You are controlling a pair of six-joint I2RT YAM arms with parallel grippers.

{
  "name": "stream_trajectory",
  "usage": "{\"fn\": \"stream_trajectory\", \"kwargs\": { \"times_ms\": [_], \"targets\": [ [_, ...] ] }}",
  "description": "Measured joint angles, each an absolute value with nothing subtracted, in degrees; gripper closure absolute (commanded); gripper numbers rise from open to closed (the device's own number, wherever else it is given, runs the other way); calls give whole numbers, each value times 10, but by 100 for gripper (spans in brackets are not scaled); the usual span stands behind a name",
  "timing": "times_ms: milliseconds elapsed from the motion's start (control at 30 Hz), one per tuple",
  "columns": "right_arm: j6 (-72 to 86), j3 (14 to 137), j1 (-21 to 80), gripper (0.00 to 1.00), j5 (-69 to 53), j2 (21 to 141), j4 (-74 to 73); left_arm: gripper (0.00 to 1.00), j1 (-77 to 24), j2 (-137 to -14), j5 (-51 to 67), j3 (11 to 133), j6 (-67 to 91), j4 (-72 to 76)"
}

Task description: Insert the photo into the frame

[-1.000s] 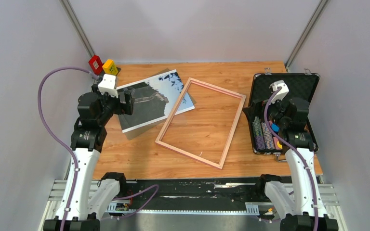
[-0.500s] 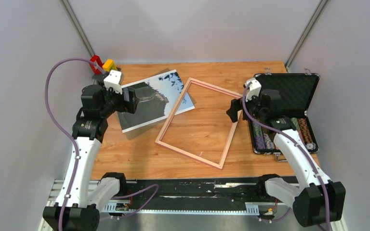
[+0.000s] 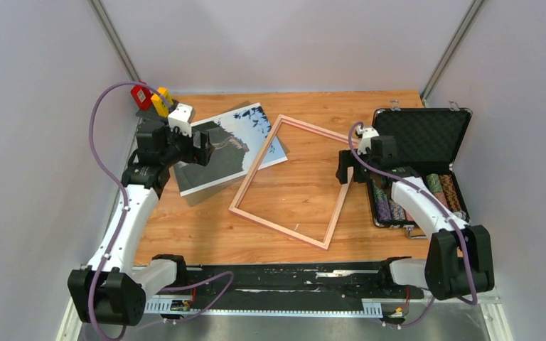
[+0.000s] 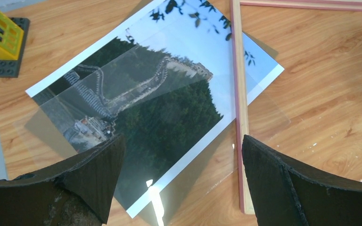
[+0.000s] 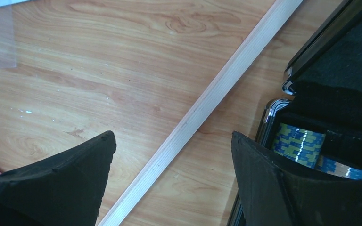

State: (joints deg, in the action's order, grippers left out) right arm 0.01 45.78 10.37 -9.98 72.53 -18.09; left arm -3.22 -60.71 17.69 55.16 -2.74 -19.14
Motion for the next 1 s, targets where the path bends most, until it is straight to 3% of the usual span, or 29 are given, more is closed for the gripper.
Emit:
{"fn": "stream_trajectory", "kwargs": {
  "times_ms": [400,1000],
  "targets": [
    [22,467,104,23,-69,863,-188,0,-65,-614,175,521,-36,-158],
    [24,605,98,82,-30,1007,-225,0,-67,-597,174,510,-36,-151]
  ]
}}
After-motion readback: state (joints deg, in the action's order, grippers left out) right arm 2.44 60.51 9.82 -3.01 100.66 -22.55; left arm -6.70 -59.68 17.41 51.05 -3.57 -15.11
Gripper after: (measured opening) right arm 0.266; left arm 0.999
